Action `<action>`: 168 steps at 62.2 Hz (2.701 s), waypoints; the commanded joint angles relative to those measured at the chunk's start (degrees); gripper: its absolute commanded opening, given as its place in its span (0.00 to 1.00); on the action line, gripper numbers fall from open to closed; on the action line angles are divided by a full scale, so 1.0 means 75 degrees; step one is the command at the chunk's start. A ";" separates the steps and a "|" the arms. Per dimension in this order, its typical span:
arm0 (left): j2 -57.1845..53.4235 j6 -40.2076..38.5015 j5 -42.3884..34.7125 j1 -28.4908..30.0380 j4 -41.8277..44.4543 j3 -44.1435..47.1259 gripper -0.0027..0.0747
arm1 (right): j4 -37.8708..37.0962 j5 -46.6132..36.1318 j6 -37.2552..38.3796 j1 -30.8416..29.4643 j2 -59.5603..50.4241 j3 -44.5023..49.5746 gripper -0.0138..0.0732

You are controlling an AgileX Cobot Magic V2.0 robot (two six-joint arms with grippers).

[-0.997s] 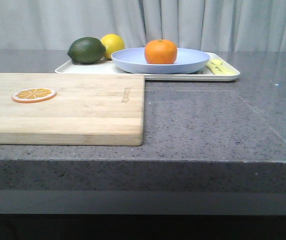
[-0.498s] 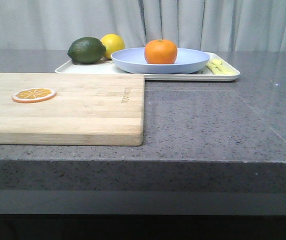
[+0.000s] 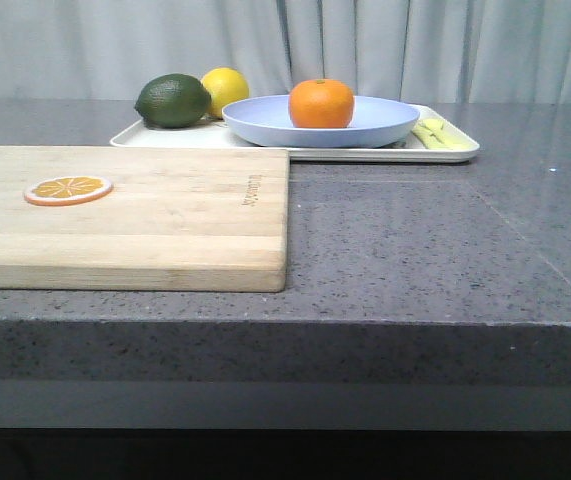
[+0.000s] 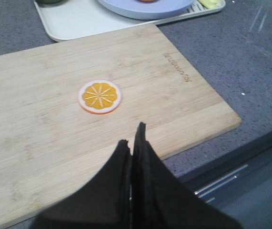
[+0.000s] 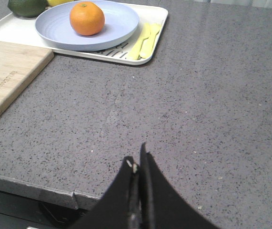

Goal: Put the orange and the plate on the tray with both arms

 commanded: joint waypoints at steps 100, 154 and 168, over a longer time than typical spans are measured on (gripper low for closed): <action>-0.4413 -0.0073 -0.5916 0.3207 -0.0281 0.5058 0.01 | -0.0068 -0.0605 -0.0081 -0.0006 0.0071 -0.0171 0.08; -0.4413 -0.0073 -0.5916 0.3207 -0.0281 0.5058 0.01 | -0.0771 -0.3715 -0.0081 -0.0592 -0.1287 0.2114 0.08; -0.4413 -0.0073 -0.5916 0.3207 -0.0281 0.5058 0.01 | -0.0747 -0.5475 -0.0081 -0.0471 -0.1891 0.3628 0.08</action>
